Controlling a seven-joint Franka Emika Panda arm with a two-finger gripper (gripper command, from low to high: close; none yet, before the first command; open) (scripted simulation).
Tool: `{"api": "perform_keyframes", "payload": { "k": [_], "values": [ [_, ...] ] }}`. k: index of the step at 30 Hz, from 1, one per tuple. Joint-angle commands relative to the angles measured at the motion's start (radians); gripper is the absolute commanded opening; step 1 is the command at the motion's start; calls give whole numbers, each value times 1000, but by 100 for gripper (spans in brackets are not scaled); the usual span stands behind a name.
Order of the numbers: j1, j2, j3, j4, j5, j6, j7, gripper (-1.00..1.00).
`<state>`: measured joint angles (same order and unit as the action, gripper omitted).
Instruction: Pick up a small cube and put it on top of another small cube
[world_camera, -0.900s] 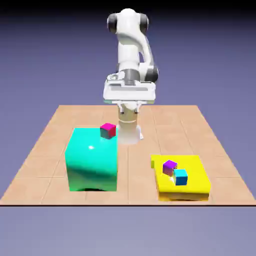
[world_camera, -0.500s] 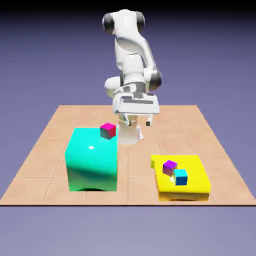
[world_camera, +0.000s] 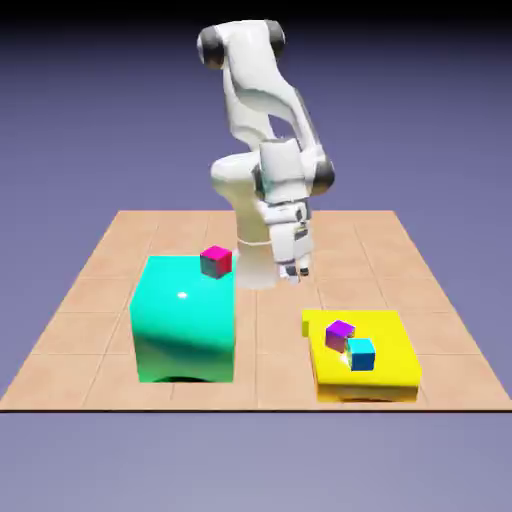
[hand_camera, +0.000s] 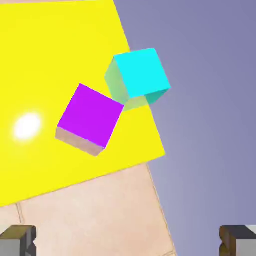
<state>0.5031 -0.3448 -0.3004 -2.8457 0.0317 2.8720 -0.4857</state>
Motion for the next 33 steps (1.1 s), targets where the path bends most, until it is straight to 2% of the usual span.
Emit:
{"api": "perform_keyframes", "payload": {
  "k": [1, 33],
  "values": [
    [17, 8, -11, -1, 1, -6, -44, 0],
    [575, 263, -351, -42, 37, -193, -1435, 0]
  ]
}}
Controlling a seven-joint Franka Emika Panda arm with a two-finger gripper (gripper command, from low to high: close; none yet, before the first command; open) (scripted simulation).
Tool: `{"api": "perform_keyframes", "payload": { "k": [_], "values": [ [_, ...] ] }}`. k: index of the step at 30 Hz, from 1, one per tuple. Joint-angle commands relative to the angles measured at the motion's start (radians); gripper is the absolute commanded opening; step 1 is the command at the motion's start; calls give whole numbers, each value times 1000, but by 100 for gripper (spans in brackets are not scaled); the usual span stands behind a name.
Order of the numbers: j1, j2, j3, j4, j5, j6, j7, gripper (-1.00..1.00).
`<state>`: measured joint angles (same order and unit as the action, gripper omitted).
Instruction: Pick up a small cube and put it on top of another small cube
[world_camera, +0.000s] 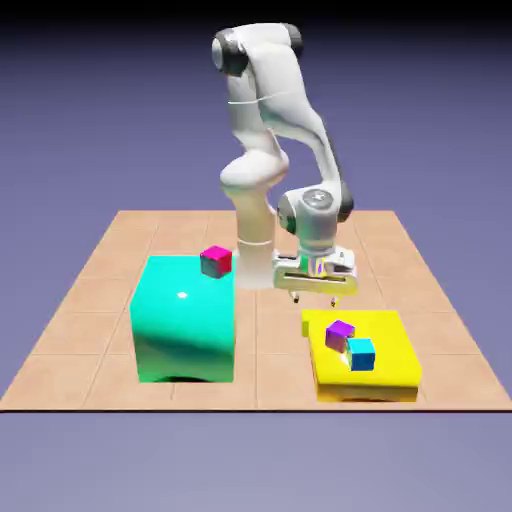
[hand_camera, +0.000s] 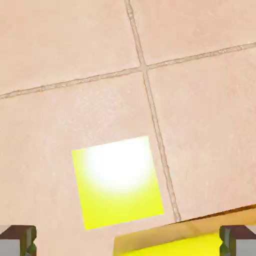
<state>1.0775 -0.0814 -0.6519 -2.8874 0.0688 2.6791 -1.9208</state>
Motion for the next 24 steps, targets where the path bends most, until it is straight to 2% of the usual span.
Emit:
{"api": "perform_keyframes", "payload": {
  "k": [1, 3, 24],
  "values": [
    [17, 8, -11, -1, 1, -6, -43, 0],
    [18, 8, -11, -1, 1, -6, -46, 0],
    [412, 430, -161, 101, 914, -1, -687, 0]
  ]
}}
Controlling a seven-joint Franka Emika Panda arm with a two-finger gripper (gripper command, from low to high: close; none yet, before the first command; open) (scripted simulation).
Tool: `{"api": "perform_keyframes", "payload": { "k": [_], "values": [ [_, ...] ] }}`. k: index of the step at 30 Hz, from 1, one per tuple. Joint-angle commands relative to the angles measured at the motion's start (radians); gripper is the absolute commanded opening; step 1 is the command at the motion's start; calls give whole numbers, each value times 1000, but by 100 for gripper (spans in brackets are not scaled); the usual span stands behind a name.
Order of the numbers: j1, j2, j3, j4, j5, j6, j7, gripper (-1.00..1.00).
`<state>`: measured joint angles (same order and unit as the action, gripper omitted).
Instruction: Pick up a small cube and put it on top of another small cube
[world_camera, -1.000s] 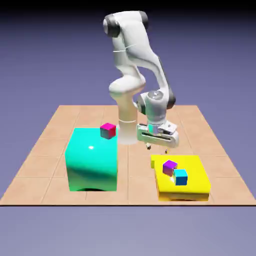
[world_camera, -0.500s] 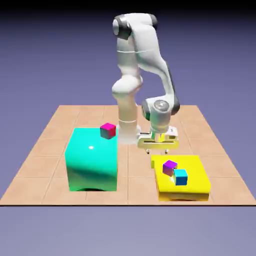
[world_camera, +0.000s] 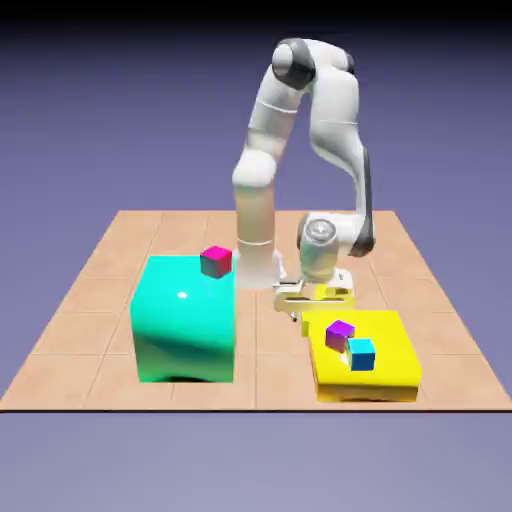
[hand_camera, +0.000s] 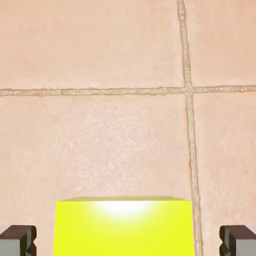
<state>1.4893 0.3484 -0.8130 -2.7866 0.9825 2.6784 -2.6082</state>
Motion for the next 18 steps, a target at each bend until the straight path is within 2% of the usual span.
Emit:
{"api": "perform_keyframes", "payload": {
  "k": [1, 3, 4, 18],
  "values": [
    [19, 20, -7, 5, 44, 0, -31, 0],
    [43, 46, -16, 11, 100, 1, -70, 0],
    [43, 46, -16, 11, 100, 1, -70, -100],
    [-200, -215, 76, -52, -465, -3, 327, -100]
  ]
}}
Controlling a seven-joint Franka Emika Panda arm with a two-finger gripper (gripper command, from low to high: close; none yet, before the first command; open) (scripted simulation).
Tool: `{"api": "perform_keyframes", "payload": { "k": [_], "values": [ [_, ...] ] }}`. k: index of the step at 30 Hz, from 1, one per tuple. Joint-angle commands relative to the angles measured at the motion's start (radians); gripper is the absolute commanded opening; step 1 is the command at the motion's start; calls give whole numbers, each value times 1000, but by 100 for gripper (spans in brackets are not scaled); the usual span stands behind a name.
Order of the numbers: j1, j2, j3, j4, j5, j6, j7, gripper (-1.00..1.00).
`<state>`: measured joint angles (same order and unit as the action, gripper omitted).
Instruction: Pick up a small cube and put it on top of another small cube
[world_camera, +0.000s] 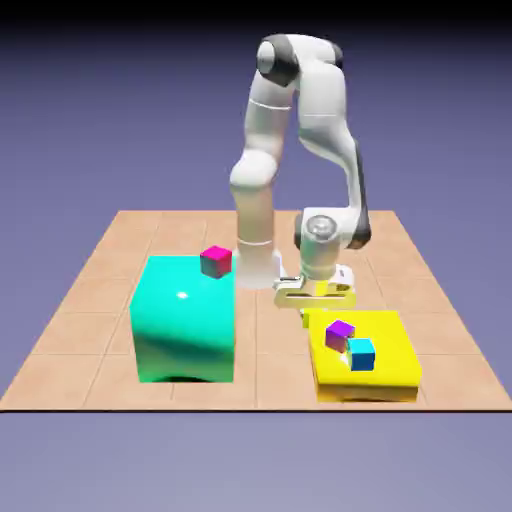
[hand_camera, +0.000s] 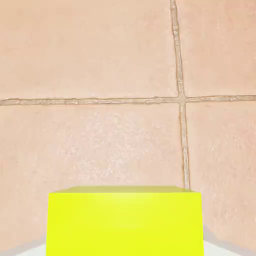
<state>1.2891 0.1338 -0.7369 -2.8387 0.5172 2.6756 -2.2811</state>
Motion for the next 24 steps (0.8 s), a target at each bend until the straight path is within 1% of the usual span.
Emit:
{"api": "perform_keyframes", "payload": {
  "k": [1, 10, 12, 14, 18, 24],
  "values": [
    [-19, -20, 7, -5, -43, 0, 30, -100],
    [-188, -201, 72, -49, -434, -3, 305, -100],
    [-193, -207, 74, -50, -447, -3, 314, -100],
    [-136, -239, 136, 1, -461, -81, 401, -100],
    [-277, -319, 185, 84, -481, -196, 572, -100],
    [-494, -471, 193, 143, -544, -369, 784, -100]
  ]
}}
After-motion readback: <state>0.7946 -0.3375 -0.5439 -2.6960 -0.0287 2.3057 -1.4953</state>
